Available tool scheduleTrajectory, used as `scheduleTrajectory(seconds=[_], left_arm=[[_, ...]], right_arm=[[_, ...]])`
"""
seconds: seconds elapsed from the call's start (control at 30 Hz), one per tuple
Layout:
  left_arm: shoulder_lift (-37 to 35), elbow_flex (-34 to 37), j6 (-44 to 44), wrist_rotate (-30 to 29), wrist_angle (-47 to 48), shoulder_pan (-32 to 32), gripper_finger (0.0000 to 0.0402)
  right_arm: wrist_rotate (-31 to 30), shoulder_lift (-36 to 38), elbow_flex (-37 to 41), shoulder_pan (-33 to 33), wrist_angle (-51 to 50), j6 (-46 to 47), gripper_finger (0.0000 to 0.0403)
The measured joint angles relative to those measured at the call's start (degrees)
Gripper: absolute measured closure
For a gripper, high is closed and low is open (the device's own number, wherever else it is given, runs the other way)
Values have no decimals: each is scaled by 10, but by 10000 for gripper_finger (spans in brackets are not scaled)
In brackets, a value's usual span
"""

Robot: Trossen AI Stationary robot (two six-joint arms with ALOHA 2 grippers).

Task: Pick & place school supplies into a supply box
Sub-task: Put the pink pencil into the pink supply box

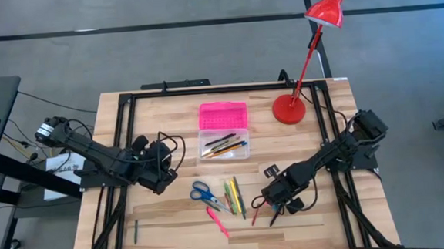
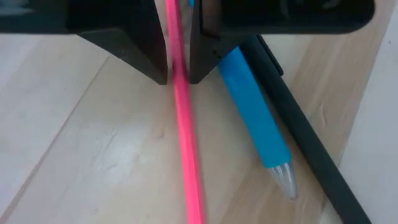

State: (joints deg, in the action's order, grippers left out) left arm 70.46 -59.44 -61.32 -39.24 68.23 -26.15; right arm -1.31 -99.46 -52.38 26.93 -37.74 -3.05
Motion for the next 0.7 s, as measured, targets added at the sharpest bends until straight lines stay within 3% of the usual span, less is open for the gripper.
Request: scheduleTrajectory(seconds=[0.3,0.7], left_arm=[[0,0,-4,-6,0,0,287],[0,0,-5,-7,0,0,287]], right_arm=[[11,3,1,-28,0,1,395],[4,2,2,-68,-2,19,398]])
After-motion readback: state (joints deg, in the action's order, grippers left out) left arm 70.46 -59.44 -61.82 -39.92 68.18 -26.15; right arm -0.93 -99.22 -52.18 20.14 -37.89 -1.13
